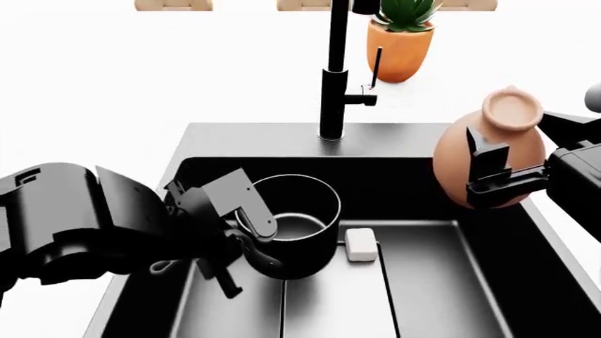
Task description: Pick the jug and pot and place them in the sink. Then turn on the water.
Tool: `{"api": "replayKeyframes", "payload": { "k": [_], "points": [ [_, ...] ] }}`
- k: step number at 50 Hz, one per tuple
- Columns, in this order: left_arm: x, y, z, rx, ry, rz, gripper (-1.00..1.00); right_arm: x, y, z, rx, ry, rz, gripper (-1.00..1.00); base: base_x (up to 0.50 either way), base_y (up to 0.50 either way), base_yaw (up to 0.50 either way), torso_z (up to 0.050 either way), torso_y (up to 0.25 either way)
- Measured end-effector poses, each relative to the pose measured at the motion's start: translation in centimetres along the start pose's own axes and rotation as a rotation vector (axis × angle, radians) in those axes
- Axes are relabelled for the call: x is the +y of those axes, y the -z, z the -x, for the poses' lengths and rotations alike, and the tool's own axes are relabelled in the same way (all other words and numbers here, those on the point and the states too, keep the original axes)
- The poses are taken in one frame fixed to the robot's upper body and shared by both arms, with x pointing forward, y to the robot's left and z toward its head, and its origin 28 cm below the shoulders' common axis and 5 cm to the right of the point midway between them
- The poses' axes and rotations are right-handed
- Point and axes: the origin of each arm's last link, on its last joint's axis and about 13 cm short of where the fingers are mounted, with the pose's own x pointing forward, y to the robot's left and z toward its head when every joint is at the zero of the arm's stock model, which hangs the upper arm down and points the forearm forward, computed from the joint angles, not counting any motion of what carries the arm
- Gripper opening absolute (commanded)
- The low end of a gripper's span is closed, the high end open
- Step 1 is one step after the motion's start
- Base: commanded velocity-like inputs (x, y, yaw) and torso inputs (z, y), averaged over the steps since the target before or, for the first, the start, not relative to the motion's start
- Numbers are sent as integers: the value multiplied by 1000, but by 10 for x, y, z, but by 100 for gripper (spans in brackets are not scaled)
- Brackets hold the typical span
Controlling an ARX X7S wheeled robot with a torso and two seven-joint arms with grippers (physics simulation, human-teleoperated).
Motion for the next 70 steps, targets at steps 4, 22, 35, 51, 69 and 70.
{"api": "replayKeyframes", "payload": {
  "k": [4,22,35,51,69,70],
  "points": [
    [-1,1,-3,3,7,1,-100,0,0,0,1,1,1,-100,0,0,0,0,3],
    [-6,8,-16,21,34,5,-100,0,0,-1,6,2,2,-100,0,0,0,1,3],
    [-10,13,-23,30,53,5,-100,1,-1,-2,8,1,3,-100,0,0,0,1,2],
    [-13,18,-31,52,69,2,-100,1,-1,-4,11,0,3,-100,0,0,0,1,3],
    [-15,22,-37,74,83,-3,-100,1,1,-4,15,0,1,-100,0,0,0,1,2],
    [-16,23,-37,76,83,-4,-100,1,1,-4,16,0,1,-100,0,0,0,0,0]
  ]
}}
